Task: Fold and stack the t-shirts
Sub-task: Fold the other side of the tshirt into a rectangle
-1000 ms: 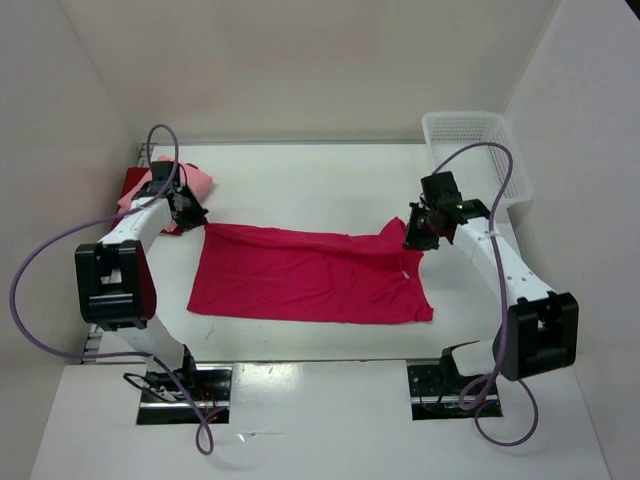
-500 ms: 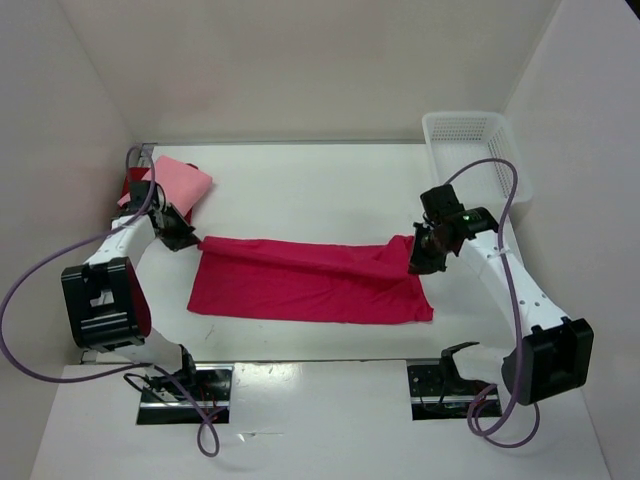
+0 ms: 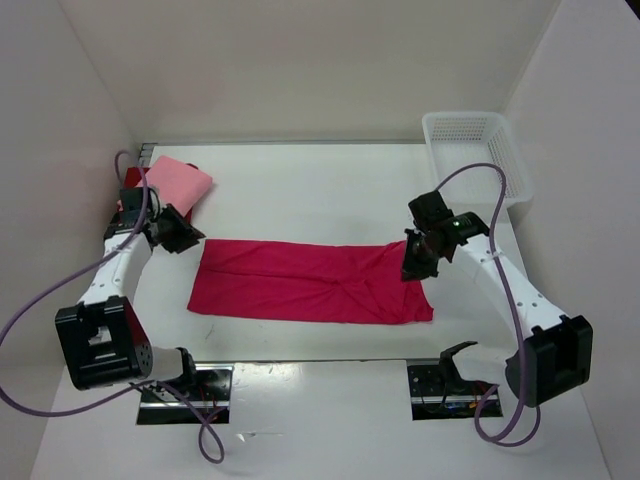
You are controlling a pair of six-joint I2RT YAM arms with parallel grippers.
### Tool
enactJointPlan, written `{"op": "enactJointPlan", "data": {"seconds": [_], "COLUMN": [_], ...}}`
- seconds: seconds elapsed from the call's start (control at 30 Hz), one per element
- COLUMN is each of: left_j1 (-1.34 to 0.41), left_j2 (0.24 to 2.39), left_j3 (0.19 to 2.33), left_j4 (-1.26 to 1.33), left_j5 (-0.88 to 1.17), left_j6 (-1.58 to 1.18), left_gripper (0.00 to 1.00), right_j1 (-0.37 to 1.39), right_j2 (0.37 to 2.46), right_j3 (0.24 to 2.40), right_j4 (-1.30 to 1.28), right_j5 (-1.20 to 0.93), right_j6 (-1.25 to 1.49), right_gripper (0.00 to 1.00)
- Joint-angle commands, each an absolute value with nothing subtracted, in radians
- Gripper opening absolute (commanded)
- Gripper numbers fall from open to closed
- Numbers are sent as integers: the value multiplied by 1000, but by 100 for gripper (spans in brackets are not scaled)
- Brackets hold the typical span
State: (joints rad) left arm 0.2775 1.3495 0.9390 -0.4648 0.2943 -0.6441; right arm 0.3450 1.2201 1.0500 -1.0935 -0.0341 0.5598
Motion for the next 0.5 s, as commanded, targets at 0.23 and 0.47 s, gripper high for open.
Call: {"op": "enactJointPlan", "data": {"seconds": [0.23, 0.47], "left_j1": [28, 61], "left_j2": [1578, 1663], "left_j3": [945, 917], "left_j4": [-319, -299], "left_j5": [282, 268], "left_j6": [-654, -653], "left_gripper": [34, 27], "right_j1": [431, 515], "right_j2": [1535, 1657], "right_j3": [1032, 1058], "right_j4": [-522, -482], "right_j5": [-118, -88], "right_j6": [548, 548], "right_gripper": [30, 37]}}
